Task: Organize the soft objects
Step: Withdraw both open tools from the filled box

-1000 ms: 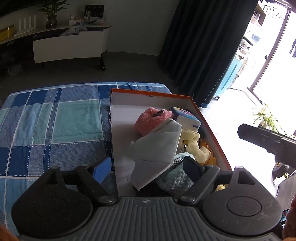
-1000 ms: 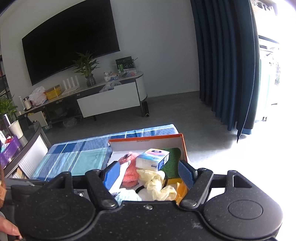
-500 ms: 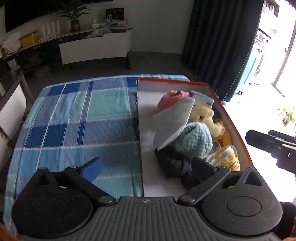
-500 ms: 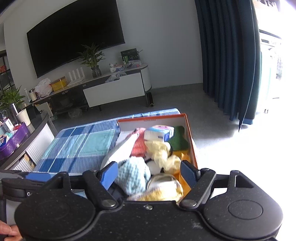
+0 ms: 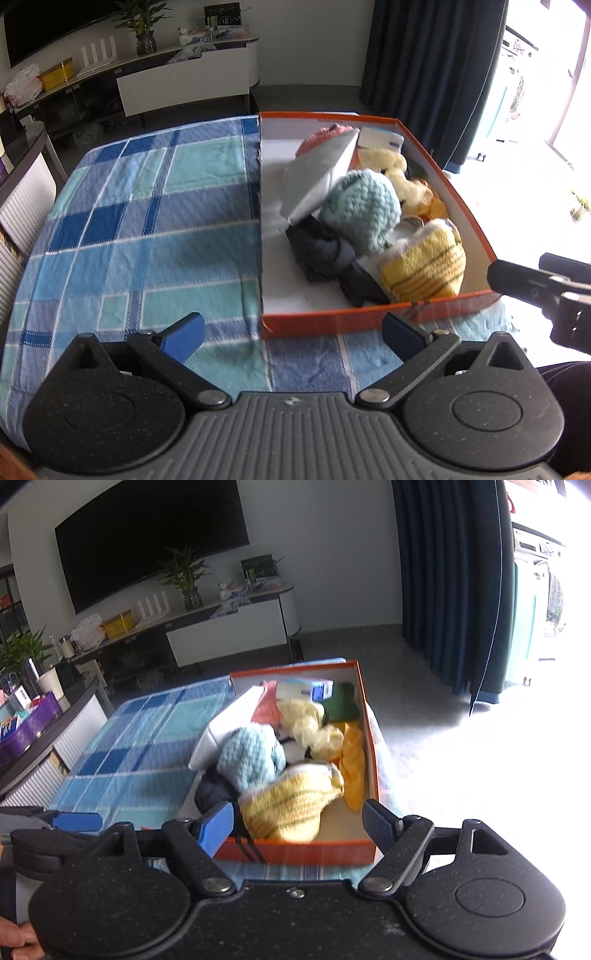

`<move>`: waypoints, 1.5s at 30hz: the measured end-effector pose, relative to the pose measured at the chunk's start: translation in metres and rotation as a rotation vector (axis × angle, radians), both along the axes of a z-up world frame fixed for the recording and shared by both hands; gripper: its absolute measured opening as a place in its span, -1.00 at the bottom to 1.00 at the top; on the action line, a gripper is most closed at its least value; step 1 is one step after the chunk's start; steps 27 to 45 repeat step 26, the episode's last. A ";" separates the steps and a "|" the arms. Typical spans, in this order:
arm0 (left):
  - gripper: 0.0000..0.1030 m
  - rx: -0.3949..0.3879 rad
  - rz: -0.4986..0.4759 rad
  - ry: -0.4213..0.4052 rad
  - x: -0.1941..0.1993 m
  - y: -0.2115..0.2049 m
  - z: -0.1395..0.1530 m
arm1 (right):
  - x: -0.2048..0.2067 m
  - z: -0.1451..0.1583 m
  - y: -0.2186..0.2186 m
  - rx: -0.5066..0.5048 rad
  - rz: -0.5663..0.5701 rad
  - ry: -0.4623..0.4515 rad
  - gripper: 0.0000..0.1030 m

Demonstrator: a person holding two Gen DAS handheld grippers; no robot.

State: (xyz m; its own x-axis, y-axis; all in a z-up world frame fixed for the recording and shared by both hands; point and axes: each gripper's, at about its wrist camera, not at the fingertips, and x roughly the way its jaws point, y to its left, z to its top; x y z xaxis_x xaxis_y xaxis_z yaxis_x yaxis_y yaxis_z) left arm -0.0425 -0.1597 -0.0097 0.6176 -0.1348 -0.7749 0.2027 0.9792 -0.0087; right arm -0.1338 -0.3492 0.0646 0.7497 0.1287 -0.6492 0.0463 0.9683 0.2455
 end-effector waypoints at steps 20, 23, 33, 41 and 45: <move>1.00 0.003 0.008 0.008 -0.014 -0.004 -0.010 | -0.009 -0.006 0.003 -0.007 0.008 0.016 0.79; 1.00 -0.010 0.009 0.003 -0.015 -0.002 -0.010 | -0.009 -0.006 0.005 -0.011 0.012 0.017 0.79; 1.00 -0.014 0.011 0.008 -0.015 -0.001 -0.011 | -0.008 -0.007 0.007 -0.016 0.014 0.019 0.79; 1.00 -0.014 0.011 0.008 -0.015 -0.001 -0.011 | -0.008 -0.007 0.007 -0.016 0.014 0.019 0.79; 1.00 -0.014 0.011 0.008 -0.015 -0.001 -0.011 | -0.008 -0.007 0.007 -0.016 0.014 0.019 0.79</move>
